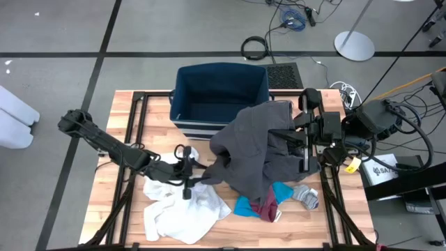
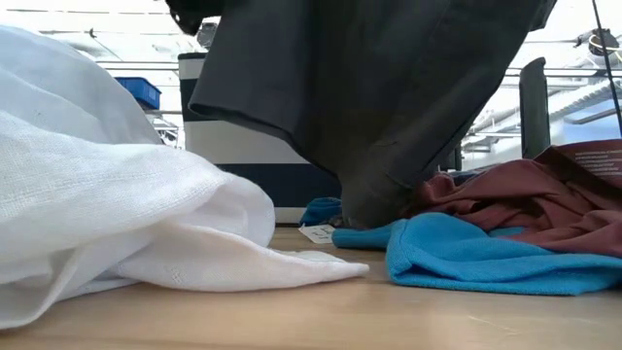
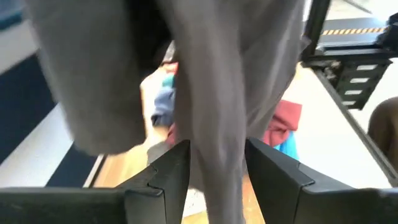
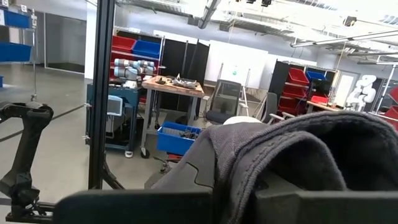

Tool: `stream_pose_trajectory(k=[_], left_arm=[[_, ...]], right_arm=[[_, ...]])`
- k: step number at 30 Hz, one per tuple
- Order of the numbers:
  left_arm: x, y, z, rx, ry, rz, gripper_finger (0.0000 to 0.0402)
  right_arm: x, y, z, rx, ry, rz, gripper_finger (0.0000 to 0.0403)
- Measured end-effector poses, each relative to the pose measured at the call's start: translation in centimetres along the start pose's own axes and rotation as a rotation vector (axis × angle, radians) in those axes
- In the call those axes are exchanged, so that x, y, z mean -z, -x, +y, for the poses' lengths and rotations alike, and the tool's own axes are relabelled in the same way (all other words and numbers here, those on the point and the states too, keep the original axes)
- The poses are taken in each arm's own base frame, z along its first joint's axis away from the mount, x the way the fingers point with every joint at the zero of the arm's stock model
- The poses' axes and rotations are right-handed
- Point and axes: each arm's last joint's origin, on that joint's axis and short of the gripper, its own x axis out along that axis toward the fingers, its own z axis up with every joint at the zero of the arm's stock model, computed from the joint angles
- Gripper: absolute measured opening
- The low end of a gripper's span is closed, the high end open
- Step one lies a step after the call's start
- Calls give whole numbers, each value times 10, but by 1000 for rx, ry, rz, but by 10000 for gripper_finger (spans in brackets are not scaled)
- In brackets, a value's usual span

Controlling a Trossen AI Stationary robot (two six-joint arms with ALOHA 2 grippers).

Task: Sort clothes
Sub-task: Put the black shorts into the blue bin

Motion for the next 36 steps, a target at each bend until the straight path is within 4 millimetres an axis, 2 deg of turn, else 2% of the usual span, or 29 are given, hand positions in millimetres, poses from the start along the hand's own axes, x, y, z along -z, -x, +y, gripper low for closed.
stream_pose_trajectory(k=[5,11,14,18,22,26,28,31,33,36], left_arm=[[11,-19,5,-12,29,56,164],[22,-34,5,182,39,132,161],[21,-33,5,223,41,134,125],[15,-27,6,232,22,105,21],[8,-20,7,260,64,82,8],[0,-8,5,423,292,119,6],[-2,-3,2,479,362,134,7],[-6,1,-3,513,350,101,7],[-10,2,-5,544,337,64,7],[-16,5,-9,599,321,1,7]], right_arm=[[-2,0,-1,6,-13,-21,6],[-2,3,-3,3,12,-6,6],[-3,12,-9,12,22,16,6],[1,21,-15,40,28,86,6],[8,24,-16,69,71,157,6],[21,29,-21,172,186,294,3],[32,25,-23,235,204,361,3],[61,13,-18,265,170,454,3],[91,1,-6,226,160,531,3],[149,-18,16,185,152,617,3]])
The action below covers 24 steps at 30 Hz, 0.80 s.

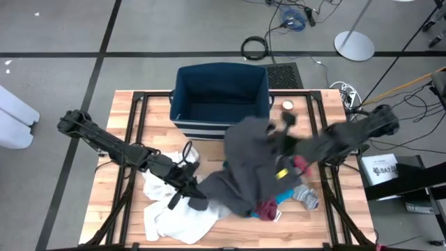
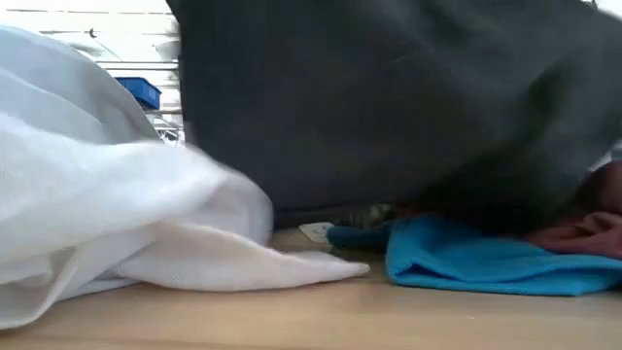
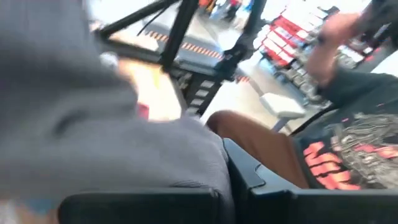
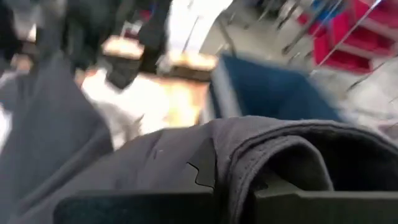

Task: Sort clothes
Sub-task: Put the black shorts into the blue bin

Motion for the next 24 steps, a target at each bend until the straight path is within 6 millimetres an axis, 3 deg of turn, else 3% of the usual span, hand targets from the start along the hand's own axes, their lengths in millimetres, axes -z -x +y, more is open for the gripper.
stream_pose_trajectory(k=[4,8,15,24], left_arm=[[-1,0,-3,24,-6,-17,7],[0,0,0,-30,-1,-10,7],[3,-4,10,-104,-12,-1,7],[11,-18,30,-106,3,57,6]], right_arm=[[43,-47,44,-150,-69,-43,3],[72,-75,78,-335,-159,-174,2],[101,-110,108,-424,-289,-176,6],[107,-127,125,-480,-290,-243,46]])
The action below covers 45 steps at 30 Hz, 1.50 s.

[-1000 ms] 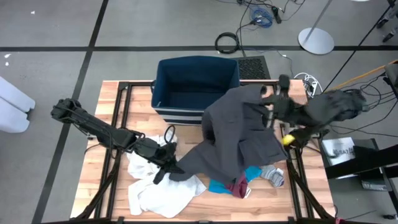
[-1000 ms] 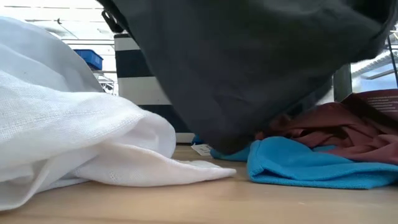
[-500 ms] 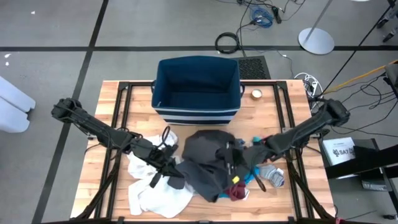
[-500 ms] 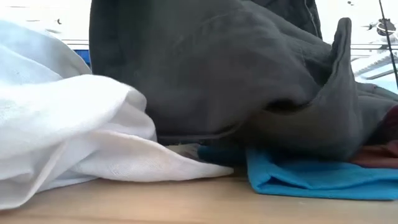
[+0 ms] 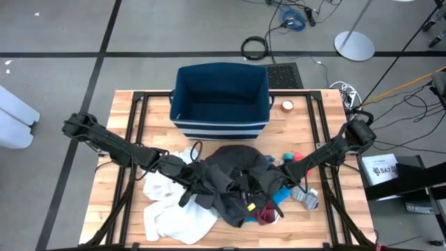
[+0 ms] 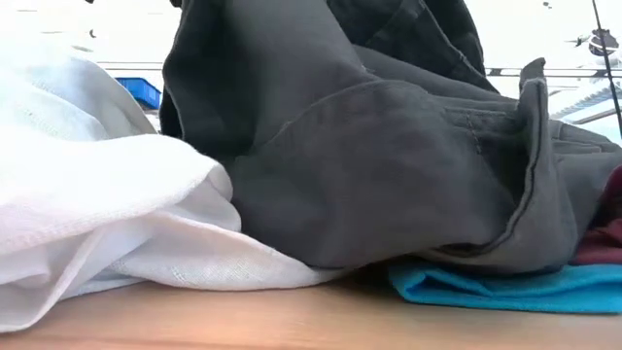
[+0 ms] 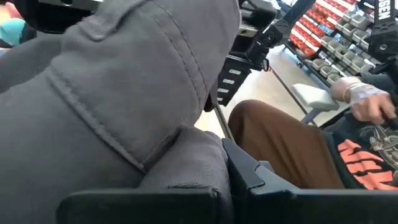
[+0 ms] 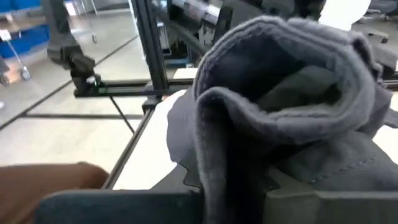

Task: Sort clothes
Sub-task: Put the black shorts into the blue bin

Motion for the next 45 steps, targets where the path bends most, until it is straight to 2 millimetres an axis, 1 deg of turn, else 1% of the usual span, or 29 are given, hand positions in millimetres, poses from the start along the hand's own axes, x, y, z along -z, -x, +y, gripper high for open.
stream_pose_trajectory(k=[5,11,15,18,20,26,29,31,34,37,41,42,43,45], left_arm=[[-1,0,3,-6,2,-5,6],[-3,0,2,1,-2,-27,6],[-5,0,1,5,-29,-46,6],[-5,0,2,0,-48,-43,6],[-5,0,1,0,-48,-44,6],[-5,0,1,-3,-51,-43,6],[-4,0,2,2,-52,-34,6],[-3,0,2,1,-52,-29,6],[-4,0,2,0,-53,-32,6],[-4,0,2,-12,-55,-44,7],[-5,0,3,-68,-55,-69,27],[-5,0,4,-75,-55,-70,36],[-5,0,4,-77,-55,-68,45],[-4,0,4,-89,-54,-60,66]], right_arm=[[7,-1,0,-62,-10,76,97],[8,-3,-2,-24,14,66,173],[19,-13,-7,-4,13,74,208],[25,-24,-6,-8,19,27,224],[25,-32,-5,21,42,-2,231],[16,-61,3,33,118,-7,231],[15,-75,7,41,153,24,231],[15,-82,8,64,169,61,226],[14,-86,8,124,192,111,200],[13,-85,7,174,209,120,147],[12,-84,5,192,231,135,41],[12,-83,5,192,237,143,23],[13,-83,5,194,241,150,16],[15,-83,4,213,245,165,15]])
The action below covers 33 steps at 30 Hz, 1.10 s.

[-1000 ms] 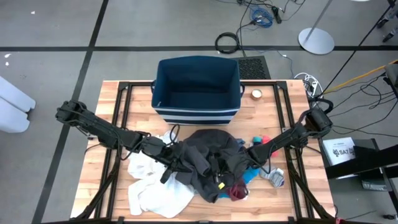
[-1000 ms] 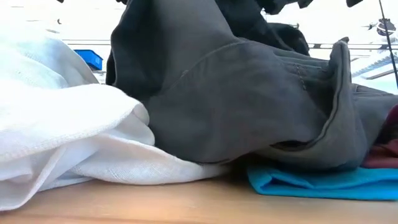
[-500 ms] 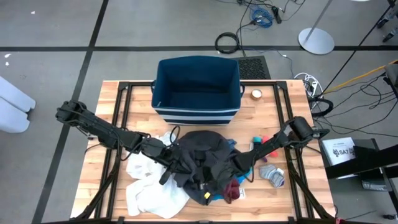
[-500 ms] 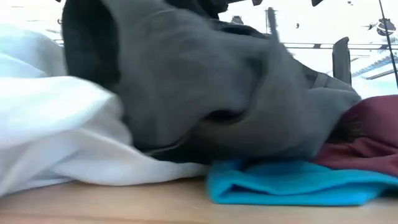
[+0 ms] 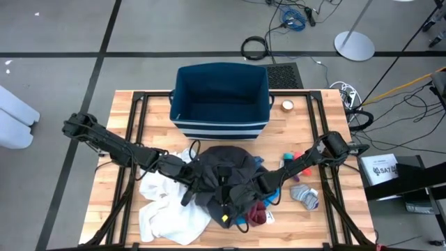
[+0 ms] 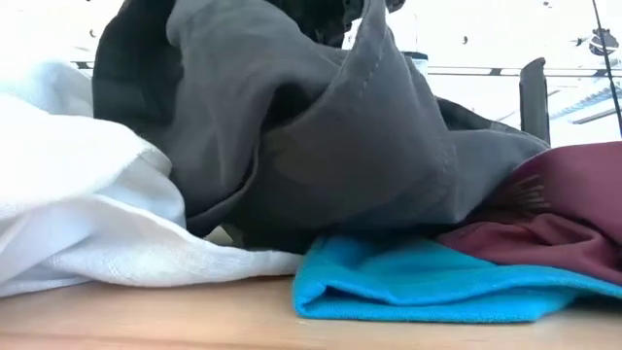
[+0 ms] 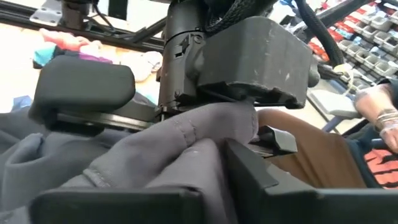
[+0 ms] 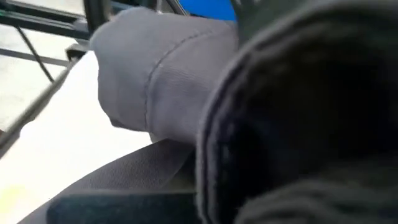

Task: Sort clothes
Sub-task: Put the black shorts into the blue bin

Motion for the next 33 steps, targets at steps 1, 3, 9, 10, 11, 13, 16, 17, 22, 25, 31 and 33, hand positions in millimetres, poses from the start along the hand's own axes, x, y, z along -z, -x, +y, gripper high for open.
stream_pose_trajectory(k=[1,3,9,10,11,13,16,17,22,25,31,33], left_arm=[[0,0,0,-9,0,5,76],[0,3,1,-21,0,13,97],[-17,33,3,-59,11,2,136],[-20,40,2,-60,11,-12,137],[-24,47,0,-62,10,-28,138],[-29,59,-5,-64,-8,-53,138],[-30,72,-11,-87,-50,-64,139],[-30,74,-13,-105,-65,-66,139],[-20,71,-13,-197,-86,-14,139],[-14,65,-11,-215,-92,38,139],[-5,52,-8,-233,-98,89,139],[-3,49,-7,-234,-99,104,139]], right_arm=[[0,1,0,15,5,11,15],[0,5,-1,28,26,43,9],[-23,39,-5,108,62,58,4],[-29,47,-5,117,67,50,4],[-34,54,-5,128,73,43,4],[-44,70,-3,152,92,16,4],[-61,98,-1,199,139,-32,3],[-69,108,-2,217,156,-54,3],[-113,164,-26,312,154,-209,3],[-143,196,-47,342,143,-307,3],[-201,249,-92,457,151,-485,3],[-214,258,-109,485,155,-530,3]])
